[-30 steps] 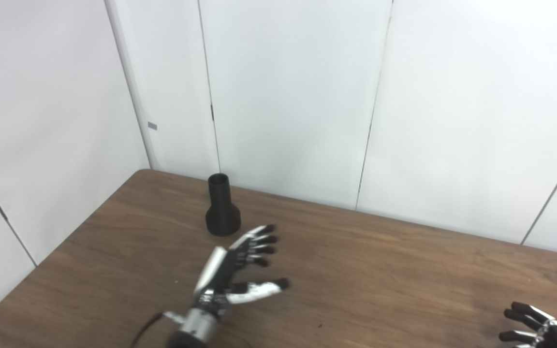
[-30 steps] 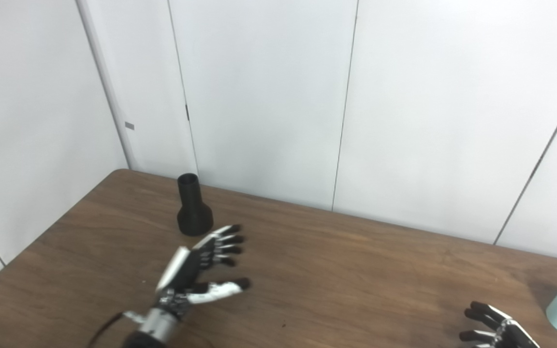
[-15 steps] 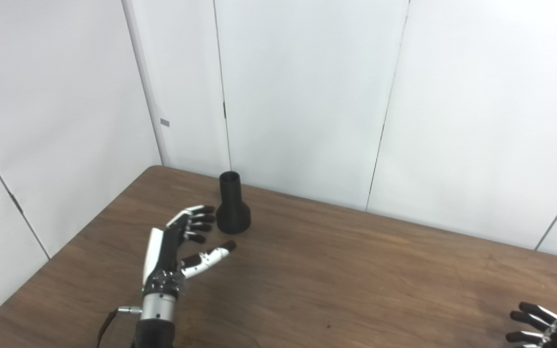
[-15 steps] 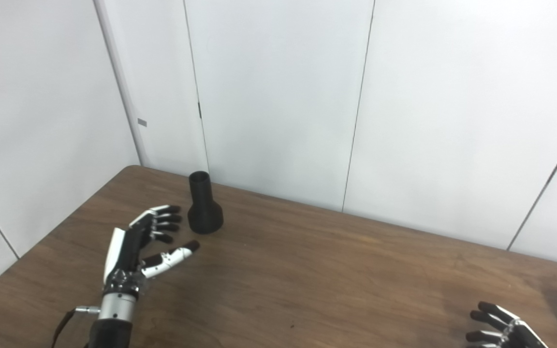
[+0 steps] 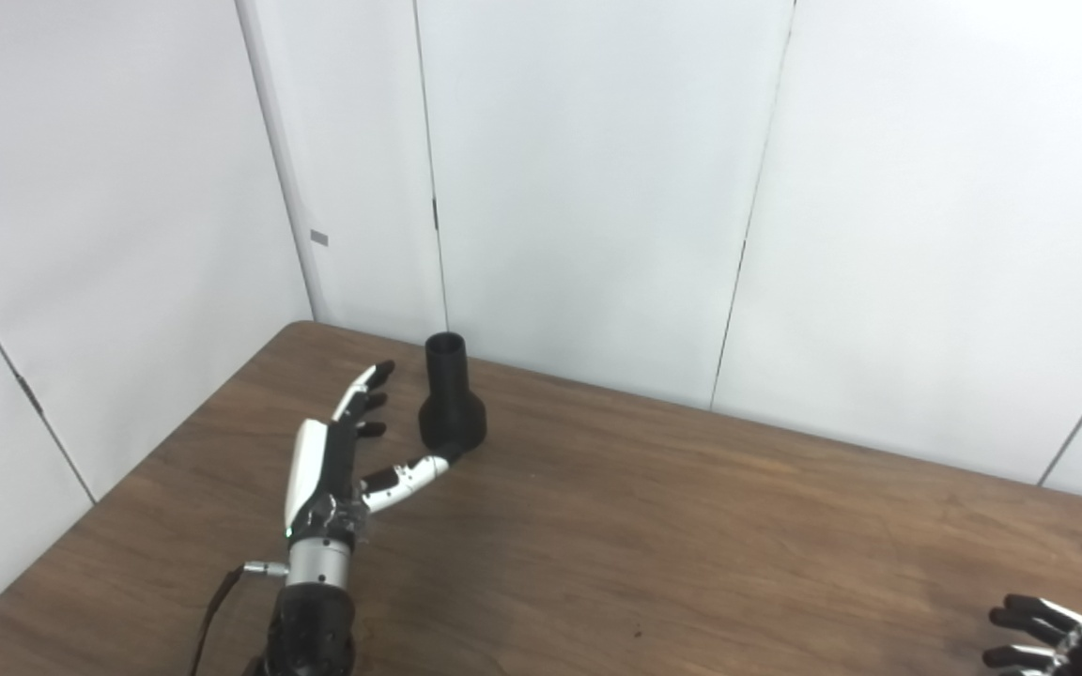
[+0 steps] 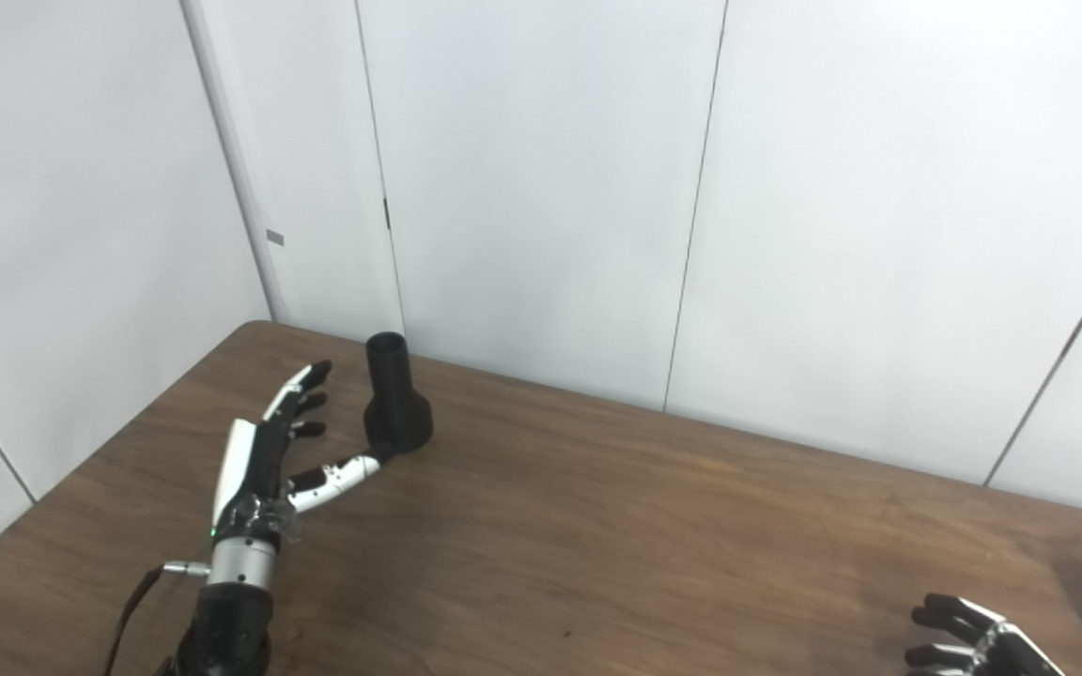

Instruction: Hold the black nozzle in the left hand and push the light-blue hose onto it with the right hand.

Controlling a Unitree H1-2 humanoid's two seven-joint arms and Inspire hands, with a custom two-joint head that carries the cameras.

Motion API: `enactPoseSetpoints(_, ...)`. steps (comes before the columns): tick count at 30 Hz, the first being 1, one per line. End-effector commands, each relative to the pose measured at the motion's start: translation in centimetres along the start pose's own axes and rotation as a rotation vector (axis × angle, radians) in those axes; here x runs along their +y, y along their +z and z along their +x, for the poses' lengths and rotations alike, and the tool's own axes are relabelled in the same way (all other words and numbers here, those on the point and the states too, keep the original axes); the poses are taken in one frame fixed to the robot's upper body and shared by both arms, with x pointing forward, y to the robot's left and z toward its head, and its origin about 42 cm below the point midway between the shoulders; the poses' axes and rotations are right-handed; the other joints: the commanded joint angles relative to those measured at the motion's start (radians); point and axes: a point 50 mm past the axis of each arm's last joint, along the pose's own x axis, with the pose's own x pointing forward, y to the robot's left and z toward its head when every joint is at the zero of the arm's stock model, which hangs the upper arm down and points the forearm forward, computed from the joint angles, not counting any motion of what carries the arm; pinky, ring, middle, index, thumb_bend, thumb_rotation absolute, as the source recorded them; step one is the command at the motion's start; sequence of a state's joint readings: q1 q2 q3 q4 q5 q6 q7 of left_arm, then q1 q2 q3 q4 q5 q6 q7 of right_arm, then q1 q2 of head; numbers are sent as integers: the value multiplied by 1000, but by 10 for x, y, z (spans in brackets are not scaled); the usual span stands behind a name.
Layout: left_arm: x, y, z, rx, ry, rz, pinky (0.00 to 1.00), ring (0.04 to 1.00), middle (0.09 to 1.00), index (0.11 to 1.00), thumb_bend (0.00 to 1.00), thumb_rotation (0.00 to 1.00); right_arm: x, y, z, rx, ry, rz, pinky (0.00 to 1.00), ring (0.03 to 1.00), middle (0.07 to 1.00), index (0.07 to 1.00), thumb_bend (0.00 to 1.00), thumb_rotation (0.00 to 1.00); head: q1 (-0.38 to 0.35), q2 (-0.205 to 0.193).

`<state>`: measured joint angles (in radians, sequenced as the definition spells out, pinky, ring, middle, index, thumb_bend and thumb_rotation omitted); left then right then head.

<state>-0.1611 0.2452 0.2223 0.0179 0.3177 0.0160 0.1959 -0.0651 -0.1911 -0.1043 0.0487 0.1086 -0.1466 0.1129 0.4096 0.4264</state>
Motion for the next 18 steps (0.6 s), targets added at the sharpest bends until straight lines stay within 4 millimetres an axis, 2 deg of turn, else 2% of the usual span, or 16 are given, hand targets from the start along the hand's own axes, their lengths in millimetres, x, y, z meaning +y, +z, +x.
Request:
enactPoseSetpoints(1, 8, 17, 26, -68, -9, 15, 757, 854, 914, 947, 829, 222, -5, 10, 8, -42, -7, 1, 380, 546, 678, 653, 1000, 414, -1, 1)
enactPoseSetpoints(5, 6, 14, 43, -45, -43, 88, 772, 883, 925, 958, 845, 226, -5, 10, 6, -45, -4, -4, 389, 566, 705, 670, 1000, 405, -6, 5)
enactPoseSetpoints(7, 6, 13, 51, -28, -45, 130, 831, 919, 938, 960, 873, 254, -5, 11, 6, -46, -3, -5, 391, 569, 713, 680, 1000, 405, -6, 5)
enactPoseSetpoints(9, 5, 12, 58, -4, -41, 169, 830, 922, 936, 960, 894, 271, -5, 12, 5, -49, -2, 0, 390, 564, 709, 679, 1000, 403, -5, 5)
enactPoseSetpoints(14, 3, 10, 73, 42, -52, 234, 911, 997, 996, 996, 944, 305, -5, 14, 3, -45, -3, -1, 388, 555, 692, 675, 1000, 401, -13, 8)
enactPoseSetpoints(18, 1, 6, 84, 46, -55, 249, 844, 997, 1000, 1000, 941, 291, -4, 15, 1, -43, 5, -11, 398, 566, 702, 682, 1000, 387, -17, 9)
